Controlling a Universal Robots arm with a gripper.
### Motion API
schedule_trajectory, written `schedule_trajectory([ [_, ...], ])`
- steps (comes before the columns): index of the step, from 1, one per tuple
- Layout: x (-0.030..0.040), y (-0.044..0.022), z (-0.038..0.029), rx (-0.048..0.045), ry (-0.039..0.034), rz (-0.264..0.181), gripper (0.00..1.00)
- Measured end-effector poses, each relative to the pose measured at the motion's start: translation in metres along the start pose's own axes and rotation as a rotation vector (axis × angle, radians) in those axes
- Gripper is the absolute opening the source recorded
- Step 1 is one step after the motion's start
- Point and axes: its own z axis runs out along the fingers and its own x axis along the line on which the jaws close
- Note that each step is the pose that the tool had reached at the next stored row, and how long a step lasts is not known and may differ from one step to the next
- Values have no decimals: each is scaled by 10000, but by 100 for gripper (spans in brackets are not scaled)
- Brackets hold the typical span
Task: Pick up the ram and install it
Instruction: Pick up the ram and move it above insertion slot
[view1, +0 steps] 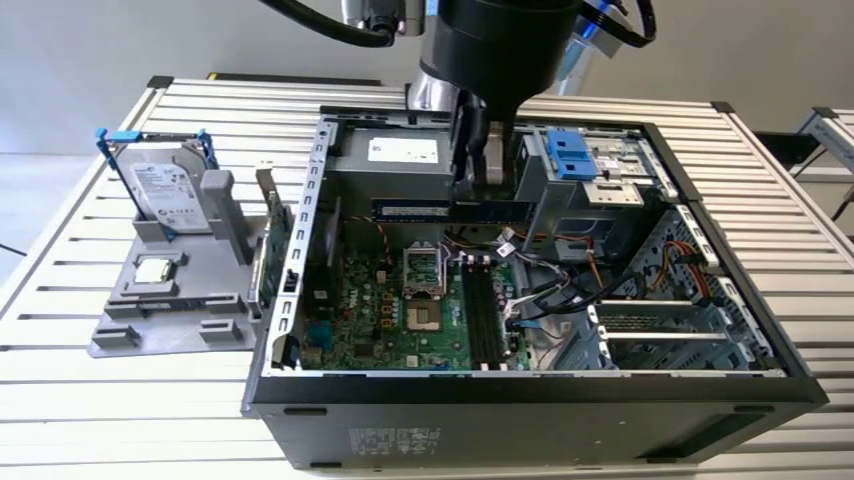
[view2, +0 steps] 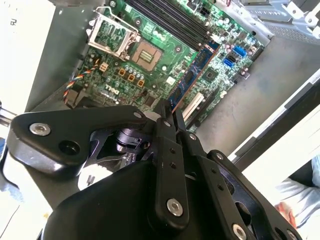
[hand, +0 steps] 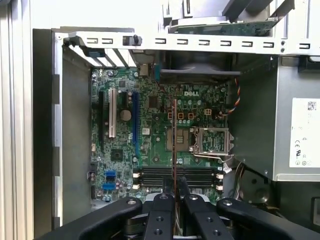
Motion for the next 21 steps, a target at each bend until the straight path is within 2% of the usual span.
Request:
schedule_trajectory([
  [21, -1, -274, -6, -1, 1, -1, 0],
])
